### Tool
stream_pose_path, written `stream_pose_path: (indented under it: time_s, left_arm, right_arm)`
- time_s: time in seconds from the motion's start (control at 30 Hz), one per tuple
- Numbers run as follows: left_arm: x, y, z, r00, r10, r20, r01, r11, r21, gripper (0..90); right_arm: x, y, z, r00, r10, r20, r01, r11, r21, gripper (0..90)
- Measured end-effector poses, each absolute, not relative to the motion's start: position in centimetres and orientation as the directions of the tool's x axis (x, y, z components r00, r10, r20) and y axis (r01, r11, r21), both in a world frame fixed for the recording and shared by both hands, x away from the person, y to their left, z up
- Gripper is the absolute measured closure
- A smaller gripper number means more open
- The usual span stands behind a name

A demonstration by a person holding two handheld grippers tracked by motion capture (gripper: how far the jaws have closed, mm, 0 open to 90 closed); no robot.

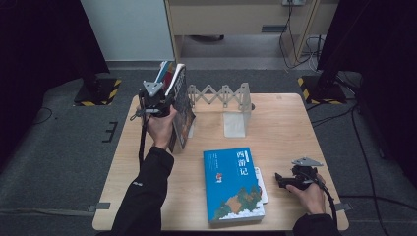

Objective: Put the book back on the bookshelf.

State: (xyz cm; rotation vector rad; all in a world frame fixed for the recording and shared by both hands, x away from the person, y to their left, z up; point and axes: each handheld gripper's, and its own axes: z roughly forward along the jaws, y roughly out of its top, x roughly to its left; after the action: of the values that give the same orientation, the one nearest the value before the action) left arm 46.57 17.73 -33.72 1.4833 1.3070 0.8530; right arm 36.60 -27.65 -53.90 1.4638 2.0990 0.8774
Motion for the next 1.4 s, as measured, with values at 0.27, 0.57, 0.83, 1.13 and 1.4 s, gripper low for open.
stream_pose_path:
  time_s: [0.27,0.57,0.83,1.13,1.4]
  left_arm:
    - [45.9,18.2,-34.2,0.189,0.979,-0.073,0.329,0.006,0.944,81.9]
    - [45.2,18.8,-34.4,0.202,0.976,-0.077,0.38,-0.006,0.925,80.5]
    - [45.3,18.6,-34.3,0.206,0.973,-0.105,0.411,0.011,0.912,73.4]
    - [47.3,17.5,-34.6,0.139,0.984,-0.11,0.439,0.038,0.898,61.6]
    - [47.9,17.7,-34.2,0.095,0.991,-0.096,0.438,0.045,0.898,81.9]
  right_arm:
    - [36.6,-27.6,-53.9,-0.348,0.937,0.007,0.663,0.241,0.709,3.0]
    - [36.6,-27.6,-53.9,-0.347,0.938,0.007,0.663,0.24,0.709,3.0]
    - [36.6,-27.6,-53.9,-0.347,0.938,0.005,0.662,0.241,0.71,3.0]
    - [36.6,-27.6,-53.9,-0.347,0.938,0.008,0.663,0.24,0.709,3.0]
    - [36.6,-27.6,-53.9,-0.348,0.938,0.008,0.663,0.24,0.709,3.0]
